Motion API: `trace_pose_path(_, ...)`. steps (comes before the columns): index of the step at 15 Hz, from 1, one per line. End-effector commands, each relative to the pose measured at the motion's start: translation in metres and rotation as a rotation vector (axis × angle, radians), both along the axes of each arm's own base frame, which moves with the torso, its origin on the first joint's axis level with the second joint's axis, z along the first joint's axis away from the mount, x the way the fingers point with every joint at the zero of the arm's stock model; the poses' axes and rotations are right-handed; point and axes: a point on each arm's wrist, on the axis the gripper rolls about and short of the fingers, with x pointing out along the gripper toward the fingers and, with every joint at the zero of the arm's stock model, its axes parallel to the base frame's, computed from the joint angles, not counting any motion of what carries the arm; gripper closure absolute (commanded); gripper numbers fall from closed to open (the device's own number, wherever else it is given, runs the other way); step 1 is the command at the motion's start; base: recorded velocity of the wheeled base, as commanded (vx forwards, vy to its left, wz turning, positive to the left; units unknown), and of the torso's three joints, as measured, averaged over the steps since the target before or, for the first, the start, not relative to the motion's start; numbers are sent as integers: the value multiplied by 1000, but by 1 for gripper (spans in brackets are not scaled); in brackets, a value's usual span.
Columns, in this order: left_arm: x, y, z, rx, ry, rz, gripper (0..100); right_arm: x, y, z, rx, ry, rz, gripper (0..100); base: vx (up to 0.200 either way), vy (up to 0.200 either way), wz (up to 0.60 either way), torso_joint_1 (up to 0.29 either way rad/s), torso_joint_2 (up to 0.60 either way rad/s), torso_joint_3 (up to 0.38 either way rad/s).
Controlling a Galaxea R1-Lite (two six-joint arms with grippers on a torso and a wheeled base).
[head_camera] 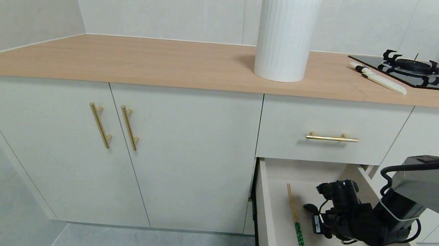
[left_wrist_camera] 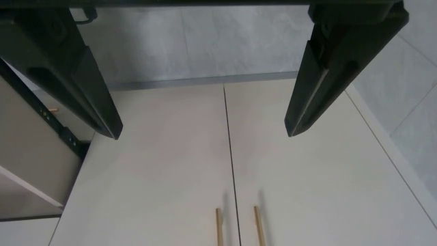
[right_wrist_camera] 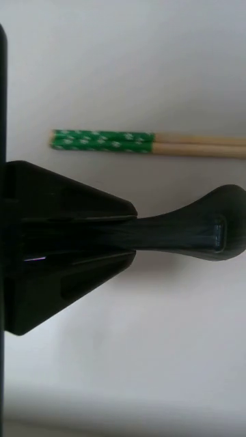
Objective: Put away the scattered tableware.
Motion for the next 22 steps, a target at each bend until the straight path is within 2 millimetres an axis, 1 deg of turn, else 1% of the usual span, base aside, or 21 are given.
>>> trace_pose_path(1, 0, 0, 0, 0, 0, 0, 0, 3, -1, -8, -4, 13, -5, 100, 0, 0, 0, 0, 0, 0)
trace_pose_path(6, 0, 0, 0, 0, 0, -1, 0, 6, -3, -10, -4, 10, -14, 100, 0, 0, 0, 0, 0, 0)
trace_pose_path(7, 0, 0, 0, 0, 0, 0, 0, 6, -3, -10, -4, 10, -14, 0, 0, 0, 0, 0, 0, 0)
trace_pose_path(12, 0, 0, 0, 0, 0, 0, 0, 7, -3, -6, 4, -8, -15, 0, 0, 0, 0, 0, 0, 0)
trace_pose_path(14, 0, 0, 0, 0, 0, -1, 0, 5, -4, 10, 11, -43, -19, 0, 0, 0, 0, 0, 0, 0)
trace_pose_path(15, 0, 0, 0, 0, 0, -1, 0, 0, -5, 25, 13, -73, -26, 0, 0, 0, 0, 0, 0, 0)
trace_pose_path(17, 0, 0, 0, 0, 0, -1, 0, -11, -8, 64, 19, -161, -40, 0, 0, 0, 0, 0, 0, 0)
trace_pose_path(18, 0, 0, 0, 0, 0, 0, 0, -13, -9, 71, 22, -175, -41, 0, 0, 0, 0, 0, 0, 0)
trace_pose_path(19, 0, 0, 0, 0, 0, 0, 0, -31, -14, 105, 38, -244, -47, 0, 0, 0, 0, 0, 0, 0)
trace_pose_path(21, 0, 0, 0, 0, 0, 0, 0, -57, -20, 134, 52, -293, -49, 0, 0, 0, 0, 0, 0, 0)
trace_pose_path(22, 0, 0, 0, 0, 0, 0, 0, -75, -25, 145, 51, -290, -48, 0, 0, 0, 0, 0, 0, 0)
